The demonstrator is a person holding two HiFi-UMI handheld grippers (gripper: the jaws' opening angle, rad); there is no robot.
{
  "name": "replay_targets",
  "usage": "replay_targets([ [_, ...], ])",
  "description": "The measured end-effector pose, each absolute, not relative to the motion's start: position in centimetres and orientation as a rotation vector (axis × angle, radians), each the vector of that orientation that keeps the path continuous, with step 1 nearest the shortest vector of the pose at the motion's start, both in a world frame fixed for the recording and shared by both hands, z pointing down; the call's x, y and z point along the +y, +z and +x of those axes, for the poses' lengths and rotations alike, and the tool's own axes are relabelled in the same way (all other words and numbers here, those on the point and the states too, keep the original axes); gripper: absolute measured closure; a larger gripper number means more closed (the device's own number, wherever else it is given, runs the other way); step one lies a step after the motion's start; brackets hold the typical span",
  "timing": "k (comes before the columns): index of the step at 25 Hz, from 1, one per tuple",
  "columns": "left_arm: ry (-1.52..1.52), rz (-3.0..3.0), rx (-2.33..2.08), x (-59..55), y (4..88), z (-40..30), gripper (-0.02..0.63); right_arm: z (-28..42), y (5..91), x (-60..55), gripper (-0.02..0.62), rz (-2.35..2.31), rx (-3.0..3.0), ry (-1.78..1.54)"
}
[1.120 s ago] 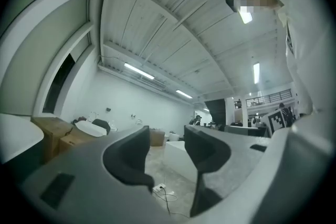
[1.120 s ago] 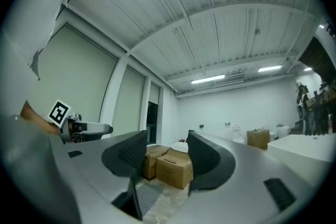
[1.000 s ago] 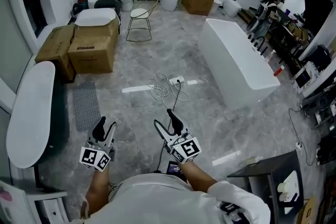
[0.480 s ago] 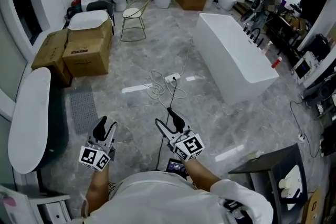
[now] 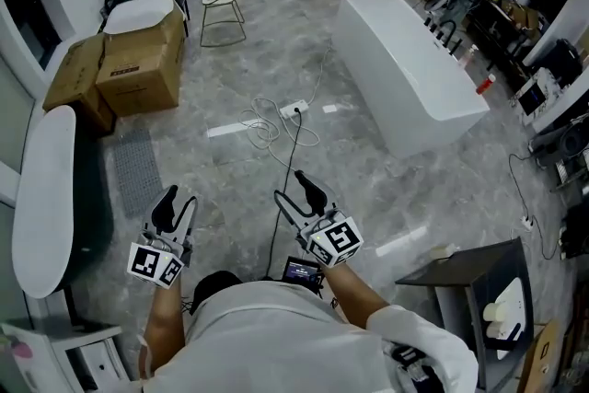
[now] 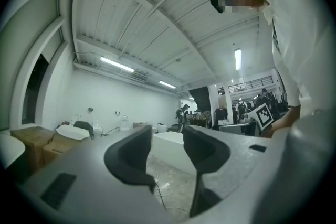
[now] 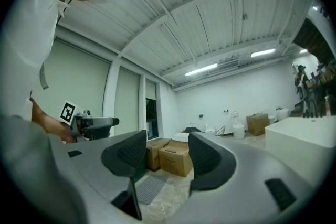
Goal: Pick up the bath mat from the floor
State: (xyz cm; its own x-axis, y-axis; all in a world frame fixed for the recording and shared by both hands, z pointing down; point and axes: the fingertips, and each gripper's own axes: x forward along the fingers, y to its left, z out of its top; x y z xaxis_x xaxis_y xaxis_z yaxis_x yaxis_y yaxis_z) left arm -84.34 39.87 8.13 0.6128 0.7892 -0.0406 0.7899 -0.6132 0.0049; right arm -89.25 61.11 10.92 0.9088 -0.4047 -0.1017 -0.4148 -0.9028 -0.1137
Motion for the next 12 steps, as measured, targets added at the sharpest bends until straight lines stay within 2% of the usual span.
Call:
replay_targets([
  [7,0.051,2.788,1.320,39.9,10.7,-80.7,0.410,-85.7,13.0,62.7,0.332,-2.898,0.619,0.078],
  [12,0.039,2.827,1.395,41.4,11.6,-74.1,0.410,-79.5,13.6,64.9,0.351,-2.933,0.537,0.056],
])
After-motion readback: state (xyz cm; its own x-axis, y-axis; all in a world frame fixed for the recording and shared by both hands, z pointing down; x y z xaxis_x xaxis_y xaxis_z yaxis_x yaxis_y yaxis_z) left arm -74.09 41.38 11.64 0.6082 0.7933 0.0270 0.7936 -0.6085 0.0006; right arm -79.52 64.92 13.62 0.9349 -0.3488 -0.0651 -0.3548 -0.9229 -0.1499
